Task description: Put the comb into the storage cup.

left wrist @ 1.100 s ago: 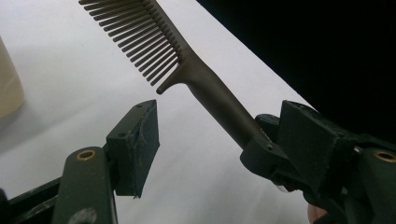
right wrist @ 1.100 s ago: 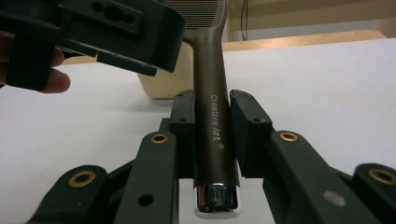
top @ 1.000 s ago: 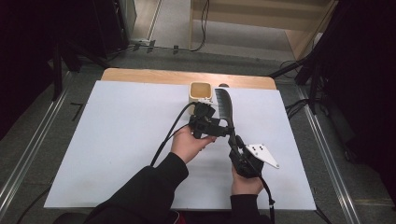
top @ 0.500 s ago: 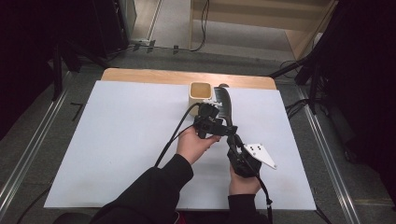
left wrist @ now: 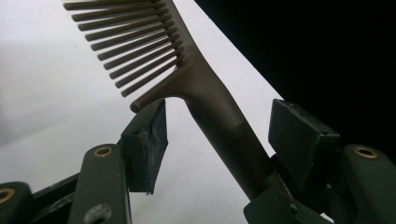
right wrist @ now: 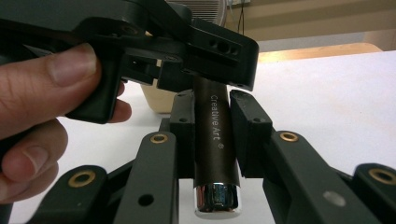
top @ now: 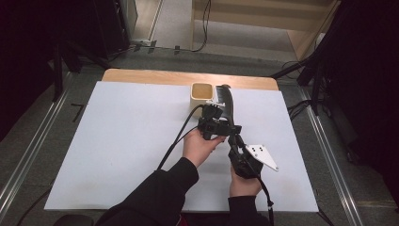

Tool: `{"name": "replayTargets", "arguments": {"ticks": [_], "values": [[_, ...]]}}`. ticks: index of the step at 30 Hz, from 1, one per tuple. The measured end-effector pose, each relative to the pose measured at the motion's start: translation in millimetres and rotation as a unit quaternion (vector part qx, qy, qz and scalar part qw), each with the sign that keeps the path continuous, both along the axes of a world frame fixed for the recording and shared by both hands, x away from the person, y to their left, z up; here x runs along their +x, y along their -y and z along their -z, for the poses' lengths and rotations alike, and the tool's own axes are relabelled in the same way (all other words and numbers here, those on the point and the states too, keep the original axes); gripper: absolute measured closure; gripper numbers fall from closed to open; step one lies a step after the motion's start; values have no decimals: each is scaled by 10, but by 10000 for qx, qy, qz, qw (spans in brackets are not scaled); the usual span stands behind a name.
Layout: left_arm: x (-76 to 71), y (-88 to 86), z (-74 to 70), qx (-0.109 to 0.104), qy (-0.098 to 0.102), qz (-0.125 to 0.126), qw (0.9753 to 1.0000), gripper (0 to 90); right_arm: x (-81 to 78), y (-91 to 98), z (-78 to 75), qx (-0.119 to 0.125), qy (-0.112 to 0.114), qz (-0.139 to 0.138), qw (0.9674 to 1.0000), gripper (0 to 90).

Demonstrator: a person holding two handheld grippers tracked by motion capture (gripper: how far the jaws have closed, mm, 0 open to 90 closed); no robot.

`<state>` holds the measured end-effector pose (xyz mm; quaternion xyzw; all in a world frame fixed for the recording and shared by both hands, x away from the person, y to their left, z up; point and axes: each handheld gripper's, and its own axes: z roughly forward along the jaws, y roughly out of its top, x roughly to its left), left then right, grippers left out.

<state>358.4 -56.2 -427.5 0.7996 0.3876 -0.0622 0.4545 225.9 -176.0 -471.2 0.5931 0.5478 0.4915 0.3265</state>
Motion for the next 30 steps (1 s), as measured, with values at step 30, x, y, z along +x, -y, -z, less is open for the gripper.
{"name": "replayTargets", "arguments": {"ticks": [30], "values": [[52,-83,45,-377,-519,-137,9978,648,36,-37,57,28,-127,-62,9999,704]]}}
